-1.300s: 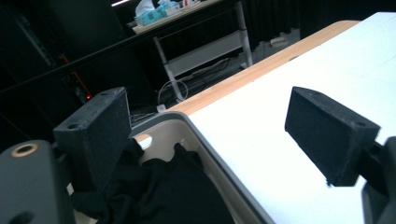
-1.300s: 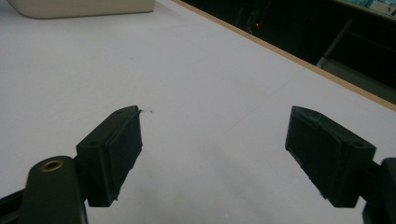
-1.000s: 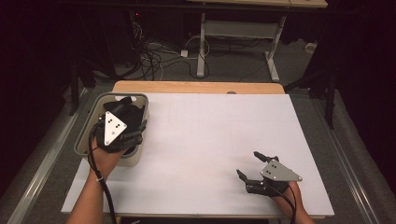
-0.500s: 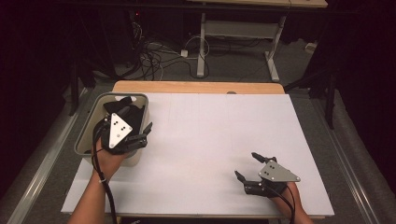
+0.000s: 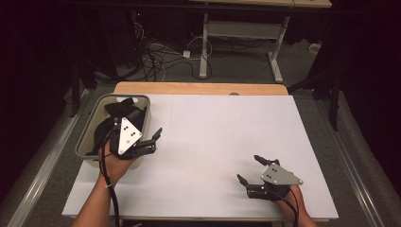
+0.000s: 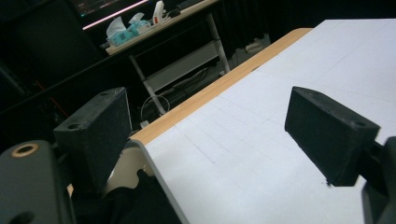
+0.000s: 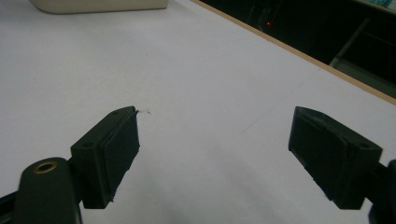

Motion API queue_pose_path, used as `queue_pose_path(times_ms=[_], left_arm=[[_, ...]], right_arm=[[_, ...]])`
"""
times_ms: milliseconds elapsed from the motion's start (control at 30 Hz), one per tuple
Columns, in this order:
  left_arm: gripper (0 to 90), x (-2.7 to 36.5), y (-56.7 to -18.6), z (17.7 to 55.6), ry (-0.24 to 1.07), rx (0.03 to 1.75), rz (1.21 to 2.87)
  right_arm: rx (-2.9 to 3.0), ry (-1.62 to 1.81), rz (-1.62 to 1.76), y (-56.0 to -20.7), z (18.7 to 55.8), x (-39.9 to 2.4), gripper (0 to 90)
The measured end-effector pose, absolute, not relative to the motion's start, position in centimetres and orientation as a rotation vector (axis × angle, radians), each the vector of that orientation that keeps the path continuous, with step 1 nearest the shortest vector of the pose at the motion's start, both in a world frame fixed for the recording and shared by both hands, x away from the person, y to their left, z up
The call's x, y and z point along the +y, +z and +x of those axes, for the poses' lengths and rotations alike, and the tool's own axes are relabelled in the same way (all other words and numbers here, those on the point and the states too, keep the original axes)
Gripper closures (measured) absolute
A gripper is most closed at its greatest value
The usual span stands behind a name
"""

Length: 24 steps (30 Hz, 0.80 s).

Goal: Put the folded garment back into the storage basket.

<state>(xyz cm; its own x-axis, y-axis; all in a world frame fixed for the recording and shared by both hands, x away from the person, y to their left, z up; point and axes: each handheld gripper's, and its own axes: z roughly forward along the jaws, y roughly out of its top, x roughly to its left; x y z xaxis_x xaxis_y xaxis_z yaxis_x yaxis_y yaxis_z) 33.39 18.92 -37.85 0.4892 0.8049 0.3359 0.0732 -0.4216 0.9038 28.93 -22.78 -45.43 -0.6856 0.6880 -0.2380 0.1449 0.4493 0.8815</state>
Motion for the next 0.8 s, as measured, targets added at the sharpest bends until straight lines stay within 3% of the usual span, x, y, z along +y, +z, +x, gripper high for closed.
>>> queue_pose_path(times_ms=[800], left_arm=[[14.3, 15.9, -38.2, 32.4, 0.981, 0.622, 1.895]], right_arm=[[2.115, 1.216, 0.671, -45.2, 28.6, -22.6, 16.1]])
